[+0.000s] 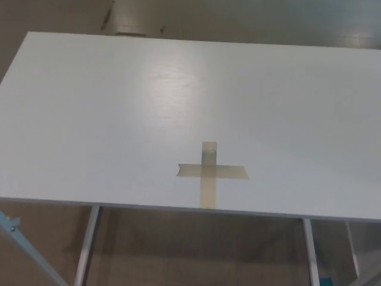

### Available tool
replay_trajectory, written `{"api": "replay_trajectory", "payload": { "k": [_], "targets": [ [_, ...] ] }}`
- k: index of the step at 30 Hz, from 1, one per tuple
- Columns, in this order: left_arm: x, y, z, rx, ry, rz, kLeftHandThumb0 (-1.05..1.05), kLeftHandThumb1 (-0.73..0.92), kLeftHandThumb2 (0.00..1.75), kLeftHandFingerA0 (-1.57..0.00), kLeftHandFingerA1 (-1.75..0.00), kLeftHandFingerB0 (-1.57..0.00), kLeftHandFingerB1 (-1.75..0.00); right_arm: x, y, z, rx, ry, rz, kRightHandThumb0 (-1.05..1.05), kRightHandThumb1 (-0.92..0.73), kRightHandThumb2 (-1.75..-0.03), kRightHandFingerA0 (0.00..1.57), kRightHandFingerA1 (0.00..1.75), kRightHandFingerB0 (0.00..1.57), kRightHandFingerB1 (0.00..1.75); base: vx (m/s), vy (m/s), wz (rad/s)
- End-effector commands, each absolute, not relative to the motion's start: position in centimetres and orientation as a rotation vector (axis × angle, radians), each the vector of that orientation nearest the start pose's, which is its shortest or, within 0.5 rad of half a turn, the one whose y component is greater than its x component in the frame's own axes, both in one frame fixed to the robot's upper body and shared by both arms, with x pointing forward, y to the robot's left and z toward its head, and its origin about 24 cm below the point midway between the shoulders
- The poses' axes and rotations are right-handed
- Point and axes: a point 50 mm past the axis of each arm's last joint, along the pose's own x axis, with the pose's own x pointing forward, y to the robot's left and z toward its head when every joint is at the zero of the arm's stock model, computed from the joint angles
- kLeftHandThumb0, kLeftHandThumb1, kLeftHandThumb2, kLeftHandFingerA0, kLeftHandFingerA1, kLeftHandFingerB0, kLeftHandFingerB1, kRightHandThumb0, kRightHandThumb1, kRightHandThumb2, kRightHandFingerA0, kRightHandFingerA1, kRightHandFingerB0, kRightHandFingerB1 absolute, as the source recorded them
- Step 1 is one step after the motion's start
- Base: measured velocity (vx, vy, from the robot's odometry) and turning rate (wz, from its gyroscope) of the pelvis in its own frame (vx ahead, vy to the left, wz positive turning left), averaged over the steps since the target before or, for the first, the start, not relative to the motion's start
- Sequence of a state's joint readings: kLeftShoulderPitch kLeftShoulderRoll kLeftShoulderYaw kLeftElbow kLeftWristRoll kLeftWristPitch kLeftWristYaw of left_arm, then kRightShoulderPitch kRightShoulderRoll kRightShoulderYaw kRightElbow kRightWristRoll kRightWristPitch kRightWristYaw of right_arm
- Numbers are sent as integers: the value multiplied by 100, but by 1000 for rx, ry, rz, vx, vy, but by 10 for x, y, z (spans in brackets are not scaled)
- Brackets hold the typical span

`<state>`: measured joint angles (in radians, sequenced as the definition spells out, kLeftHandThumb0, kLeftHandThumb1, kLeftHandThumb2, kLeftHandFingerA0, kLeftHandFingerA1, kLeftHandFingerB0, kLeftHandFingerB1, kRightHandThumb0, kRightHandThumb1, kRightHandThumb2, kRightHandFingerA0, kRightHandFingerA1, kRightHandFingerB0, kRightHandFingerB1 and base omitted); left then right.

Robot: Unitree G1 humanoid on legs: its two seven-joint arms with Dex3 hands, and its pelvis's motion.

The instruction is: Use the left hand to take the pink dumpling toy on a person's hand and put it on the desk.

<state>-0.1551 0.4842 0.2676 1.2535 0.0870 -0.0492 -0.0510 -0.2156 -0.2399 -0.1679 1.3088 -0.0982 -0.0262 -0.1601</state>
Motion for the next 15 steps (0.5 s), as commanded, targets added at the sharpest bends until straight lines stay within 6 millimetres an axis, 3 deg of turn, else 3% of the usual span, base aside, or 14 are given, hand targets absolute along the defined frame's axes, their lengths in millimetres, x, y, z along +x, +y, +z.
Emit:
{"api": "replay_trajectory", "payload": {
  "k": [1, 15],
  "targets": [
    [144, 350, -97, 266, 972, 404, -16, 56, 57, -82, -54, -47, -39, 158, -261, -134, -286, 1037, -370, -13, -62, -58, 85, 54, 49, 40, 0, 0, 0],
    [141, 350, -98, 294, 978, 368, -17, 56, 57, -81, -51, -45, -38, 156, -261, -135, -290, 1044, -364, -13, -62, -58, 85, 54, 50, 40, 0, 0, 0]
  ]
}}
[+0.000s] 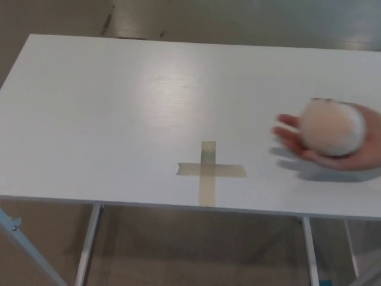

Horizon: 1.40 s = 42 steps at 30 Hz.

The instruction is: Use the left hand to take the pink dumpling toy on a person's hand and put it on the desk.

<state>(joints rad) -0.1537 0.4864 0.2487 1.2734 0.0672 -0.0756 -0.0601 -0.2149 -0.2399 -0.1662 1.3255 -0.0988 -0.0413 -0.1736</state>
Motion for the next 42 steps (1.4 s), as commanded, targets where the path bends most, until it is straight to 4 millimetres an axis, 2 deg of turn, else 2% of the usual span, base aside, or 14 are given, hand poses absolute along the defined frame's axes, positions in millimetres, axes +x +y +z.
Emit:
{"api": "replay_trajectory", "payload": {
  "k": [1, 23, 29, 31, 32, 33, 34, 35, 37, 38, 41, 42],
  "targets": [
    [141, 350, -98, 294, 978, 368, -17, 56, 57, -81, -51, -45, -38, 156, -261, -135, -290, 1044, -364, -13, -62, -58, 85, 54, 50, 40, 0, 0, 0],
    [143, 348, -98, 274, 964, 378, -18, 55, 57, -81, -51, -46, -38, 156, -261, -135, -276, 1042, -349, -14, -62, -58, 84, 54, 48, 40, 0, 0, 0],
    [149, 343, -98, 280, 930, 353, -19, 55, 56, -80, -50, -47, -38, 157, -262, -134, -276, 1042, -345, -14, -62, -58, 83, 53, 48, 40, 0, 0, 0],
    [156, 342, -94, 266, 883, 329, -20, 55, 56, -79, -50, -47, -38, 158, -260, -135, -275, 1041, -340, -14, -62, -58, 83, 53, 48, 40, 0, 0, 0],
    [157, 342, -92, 269, 858, 310, -22, 53, 56, -74, -48, -45, -38, 157, -260, -135, -278, 1044, -339, -13, -62, -58, 83, 53, 48, 40, 0, 0, 0],
    [158, 342, -89, 272, 819, 281, -32, 45, 65, -62, -52, -40, -43, 156, -260, -136, -282, 1046, -337, -13, -62, -58, 83, 53, 48, 40, 0, 0, 0],
    [159, 342, -87, 274, 792, 260, -32, 45, 65, -62, -52, -40, -43, 155, -260, -136, -285, 1048, -336, -13, -62, -58, 83, 53, 48, 40, 0, 0, 0],
    [160, 343, -78, 276, 708, 196, -35, 44, 64, -52, -49, -37, -42, 155, -261, -136, -292, 1046, -334, -13, -62, -58, 83, 53, 49, 40, 0, 0, 0],
    [159, 342, -75, 277, 679, 172, -35, 44, 64, -52, -49, -37, -42, 154, -262, -136, -294, 1046, -334, -13, -62, -58, 83, 53, 49, 40, 0, 0, 0],
    [158, 341, -69, 295, 632, 135, -35, 49, 55, -50, -40, -38, -34, 155, -262, -135, -294, 1045, -335, -14, -62, -58, 84, 53, 50, 41, 0, 0, 0],
    [156, 337, -48, 337, 513, 38, -37, 49, 55, -49, -40, -37, -33, 157, -262, -134, -291, 1040, -336, -14, -62, -58, 83, 53, 50, 41, 0, 0, 0],
    [152, 334, -29, 350, 418, -30, -51, 41, 68, -41, -47, -33, -41, 158, -262, -134, -291, 1038, -333, -14, -62, -58, 84, 53, 50, 40, 0, 0, 0]
  ]
}}
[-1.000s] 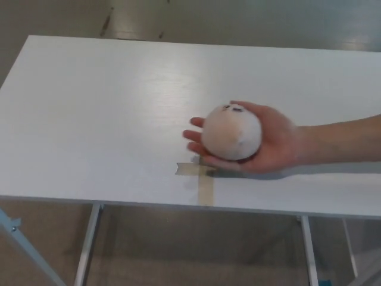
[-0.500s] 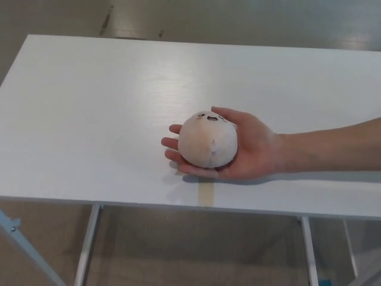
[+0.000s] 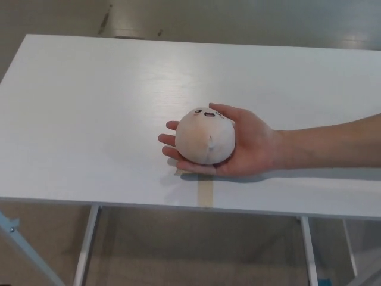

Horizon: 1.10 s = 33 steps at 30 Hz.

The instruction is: Use the left hand to take the pink dumpling toy on a person's hand and put it on the desk.

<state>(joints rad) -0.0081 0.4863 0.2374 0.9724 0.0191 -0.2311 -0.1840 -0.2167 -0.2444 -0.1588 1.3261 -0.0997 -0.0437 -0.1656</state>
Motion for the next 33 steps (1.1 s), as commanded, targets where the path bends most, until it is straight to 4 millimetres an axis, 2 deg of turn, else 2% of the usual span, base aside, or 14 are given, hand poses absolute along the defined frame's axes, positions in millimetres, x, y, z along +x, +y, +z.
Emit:
{"api": "replay_trajectory", "payload": {
  "k": [1, 4, 5, 7, 8, 12, 13, 17, 18, 20, 25, 27, 33],
  "targets": [
    [146, 326, -6, 366, 310, -122, -51, 41, 68, -41, -47, -33, -41, 159, -261, -134, -292, 1037, -330, -14, -62, -58, 84, 53, 50, 40, 0, 0, 0],
    [133, 315, 33, 375, 173, -223, -51, 40, 68, -40, -46, -33, -41, 162, -259, -134, -296, 1035, -324, -14, -62, -58, 84, 53, 49, 40, 0, 0, 0],
    [127, 309, 60, 365, 77, -258, -52, 40, 68, -40, -46, -34, -41, 162, -259, -133, -304, 1034, -326, -14, -62, -58, 83, 52, 50, 40, 0, 0, 0],
    [121, 304, 81, 352, -3, -280, -52, 39, 68, -41, -46, -35, -42, 162, -260, -133, -306, 1035, -327, -14, -62, -58, 83, 52, 50, 40, 0, 0, 0],
    [118, 300, 106, 334, -121, -287, -51, 38, 66, -42, -48, -32, -42, 163, -260, -133, -307, 1035, -327, -14, -62, -58, 83, 52, 50, 40, 0, 0, 0],
    [111, 296, 139, 327, -270, -278, -48, 37, 65, -43, -51, -31, -44, 162, -260, -133, -304, 1038, -327, -14, -62, -58, 82, 51, 50, 40, 0, 0, 0],
    [107, 295, 155, 334, -351, -264, -38, 41, 52, -46, -48, -35, -38, 161, -260, -134, -303, 1040, -327, -14, -62, -58, 82, 51, 49, 40, 0, 0, 0],
    [98, 288, 183, 343, -485, -245, -40, 41, 52, -51, -49, -38, -36, 162, -260, -133, -308, 1039, -325, -15, -62, -58, 81, 51, 49, 40, 0, 0, 0],
    [95, 285, 192, 343, -533, -243, -47, 35, 65, -48, -54, -35, -42, 162, -260, -133, -309, 1040, -325, -15, -62, -58, 81, 51, 50, 40, 0, 0, 0],
    [90, 276, 220, 362, -675, -242, -49, 35, 66, -50, -53, -36, -42, 161, -260, -133, -309, 1044, -322, -15, -62, -58, 81, 51, 50, 41, 0, 0, 0],
    [91, 267, 244, 403, -801, -246, -51, 35, 67, -48, -50, -35, -41, 161, -260, -134, -303, 1044, -319, -15, -62, -58, 81, 51, 50, 41, 0, 0, 0],
    [101, 261, 265, 471, -920, -261, -55, 36, 67, -45, -47, -34, -40, 161, -260, -134, -304, 1041, -312, -15, -62, -58, 80, 51, 50, 41, 0, 0, 0],
    [124, 252, 291, 571, -1015, -277, -57, 36, 68, -39, -46, -31, -40, 163, -260, -133, -304, 1039, -312, -15, -62, -58, 80, 51, 50, 40, 0, 0, 0]
  ]
}}
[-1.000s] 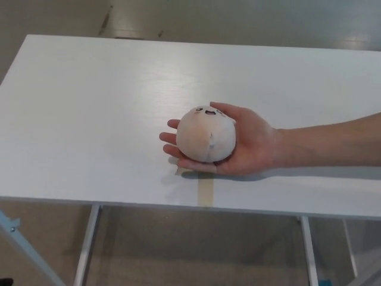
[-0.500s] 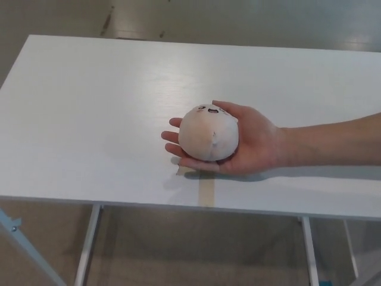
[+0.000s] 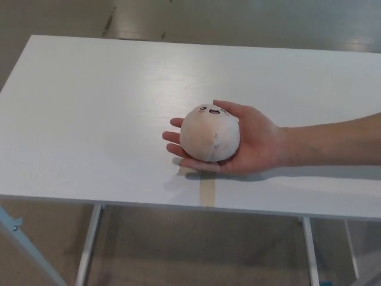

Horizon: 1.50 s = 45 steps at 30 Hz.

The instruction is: Use the left hand to take the pink dumpling toy on a person's hand and put it on the desk.

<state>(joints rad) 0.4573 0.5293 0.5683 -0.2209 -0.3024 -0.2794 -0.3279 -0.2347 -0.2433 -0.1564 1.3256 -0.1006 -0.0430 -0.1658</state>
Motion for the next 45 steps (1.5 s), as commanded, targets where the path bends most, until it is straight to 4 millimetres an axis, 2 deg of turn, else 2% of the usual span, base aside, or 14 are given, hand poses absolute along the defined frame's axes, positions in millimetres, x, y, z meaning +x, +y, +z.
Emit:
{"api": "replay_trajectory", "payload": {
  "k": [1, 4, 8, 9, 10, 11, 16, 19, 25, 26, 29, 31, 34, 45],
  "targets": [
    [129, 249, 296, 601, -1019, -275, -58, 37, 69, -38, -47, -29, -40, 163, -260, -133, -305, 1039, -311, -15, -62, -58, 80, 51, 50, 40, 0, 0, 0],
    [144, 241, 308, 665, -998, -285, -60, 37, 69, -38, -48, -29, -40, 164, -261, -132, -299, 1041, -317, -15, -62, -58, 81, 51, 49, 40, 0, 0, 0],
    [172, 229, 319, 692, -946, -320, -63, 38, 71, -38, -47, -28, -40, 163, -260, -133, -289, 1039, -328, -15, -62, -58, 81, 51, 49, 40, 0, 0, 0],
    [184, 224, 323, 693, -914, -337, -61, 38, 70, -39, -48, -28, -40, 163, -260, -133, -290, 1040, -328, -15, -62, -58, 81, 51, 49, 40, 0, 0, 0],
    [191, 222, 324, 698, -898, -343, -56, 44, 54, -43, -40, -32, -31, 164, -260, -133, -292, 1040, -326, -15, -62, -58, 81, 51, 49, 40, 0, 0, 0],
    [197, 219, 326, 704, -884, -347, -56, 44, 54, -43, -40, -32, -31, 164, -260, -133, -294, 1040, -325, -15, -62, -58, 81, 51, 49, 40, 0, 0, 0],
    [239, 206, 322, 812, -823, -339, -52, 44, 54, -41, -38, -30, -31, 162, -260, -133, -303, 1043, -317, -15, -62, -58, 81, 51, 49, 40, 0, 0, 0],
    [255, 197, 321, 875, -824, -336, -52, 44, 54, -42, -38, -30, -31, 165, -260, -132, -303, 1038, -315, -15, -62, -58, 81, 51, 48, 40, 0, 0, 0],
    [304, 163, 308, 987, -680, -431, -53, 45, 54, -40, -38, -28, -30, 166, -261, -132, -297, 1031, -321, -15, -62, -58, 81, 51, 49, 40, 0, 0, 0],
    [307, 161, 307, 1002, -668, -435, -59, 39, 69, -33, -45, -21, -37, 166, -261, -131, -297, 1030, -321, -15, -62, -58, 81, 51, 48, 40, 0, 0, 0],
    [322, 150, 301, 1055, -611, -454, -60, 39, 70, -31, -44, -19, -37, 167, -261, -131, -297, 1029, -322, -15, -62, -58, 81, 51, 48, 40, 0, 0, 0],
    [326, 146, 299, 1066, -592, -462, -60, 39, 69, -31, -44, -19, -36, 168, -261, -131, -299, 1026, -321, -15, -62, -58, 81, 51, 48, 40, 0, 0, 0],
    [343, 130, 283, 1121, -512, -490, -60, 39, 69, -28, -43, -18, -36, 169, -262, -130, -289, 1019, -319, -15, -62, -58, 81, 51, 48, 40, 0, 0, 0],
    [369, 108, 244, 1221, -311, -557, -63, 40, 71, -26, -42, -17, -36, 172, -262, -128, -271, 1012, -325, -15, -62, -58, 82, 52, 51, 41, 0, 0, 0]
  ]
}}
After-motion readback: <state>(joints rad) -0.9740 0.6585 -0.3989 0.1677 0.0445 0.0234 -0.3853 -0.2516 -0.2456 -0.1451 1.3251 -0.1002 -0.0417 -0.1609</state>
